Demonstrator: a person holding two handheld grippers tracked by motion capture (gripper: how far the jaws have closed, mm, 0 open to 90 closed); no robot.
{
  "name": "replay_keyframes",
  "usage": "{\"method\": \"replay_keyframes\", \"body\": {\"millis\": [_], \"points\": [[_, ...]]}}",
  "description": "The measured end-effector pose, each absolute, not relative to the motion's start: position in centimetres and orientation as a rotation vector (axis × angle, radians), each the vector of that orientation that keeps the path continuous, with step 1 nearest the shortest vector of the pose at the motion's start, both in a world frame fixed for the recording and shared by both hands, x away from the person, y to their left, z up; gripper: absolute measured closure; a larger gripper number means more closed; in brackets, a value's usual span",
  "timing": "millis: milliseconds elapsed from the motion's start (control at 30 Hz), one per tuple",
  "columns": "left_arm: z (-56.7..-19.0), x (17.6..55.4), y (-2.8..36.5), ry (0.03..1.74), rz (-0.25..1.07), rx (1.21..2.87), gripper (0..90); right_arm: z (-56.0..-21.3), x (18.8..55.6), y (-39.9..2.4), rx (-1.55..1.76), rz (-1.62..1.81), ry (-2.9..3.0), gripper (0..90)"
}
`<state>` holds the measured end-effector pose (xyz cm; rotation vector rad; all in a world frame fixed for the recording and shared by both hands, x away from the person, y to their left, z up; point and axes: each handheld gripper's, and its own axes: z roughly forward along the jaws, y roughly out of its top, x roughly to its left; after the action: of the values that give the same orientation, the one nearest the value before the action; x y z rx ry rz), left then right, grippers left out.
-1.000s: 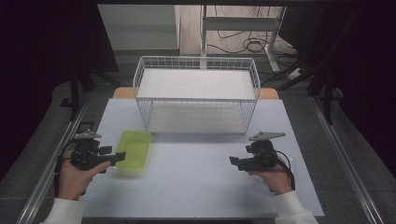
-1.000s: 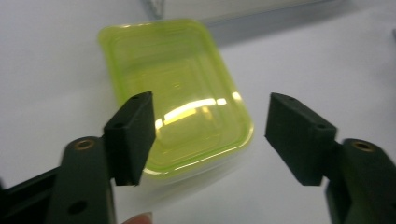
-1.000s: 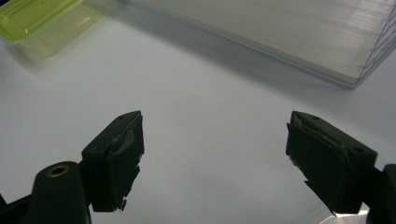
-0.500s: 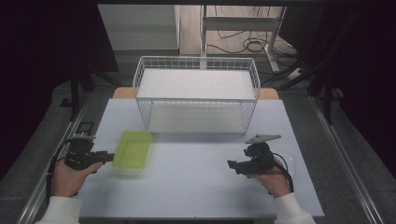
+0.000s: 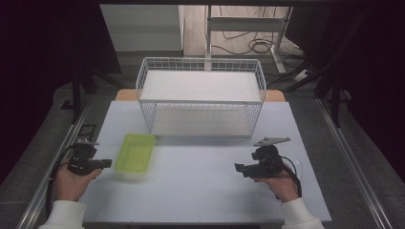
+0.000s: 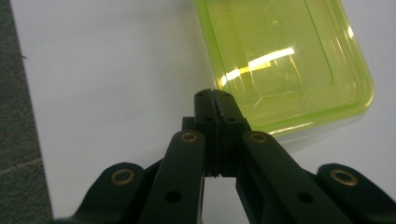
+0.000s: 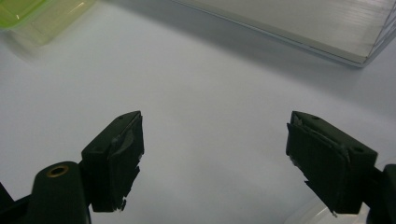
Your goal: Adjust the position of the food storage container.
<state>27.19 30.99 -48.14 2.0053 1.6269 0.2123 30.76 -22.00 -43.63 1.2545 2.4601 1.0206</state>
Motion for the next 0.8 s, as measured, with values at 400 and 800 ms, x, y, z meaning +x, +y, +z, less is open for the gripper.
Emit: {"method": "replay_keyframes", "body": {"millis": [400,800], "points": [[-48.7,27.5,31.0,1.593,0.16,2.021,89.8,-43.8,30.7,-21.8,1.251,1.001,2.457,19.0],[-48.7,27.0,30.0,1.555,0.102,2.024,89.8,-43.8,30.6,-22.0,1.259,0.994,2.451,19.0]]}}
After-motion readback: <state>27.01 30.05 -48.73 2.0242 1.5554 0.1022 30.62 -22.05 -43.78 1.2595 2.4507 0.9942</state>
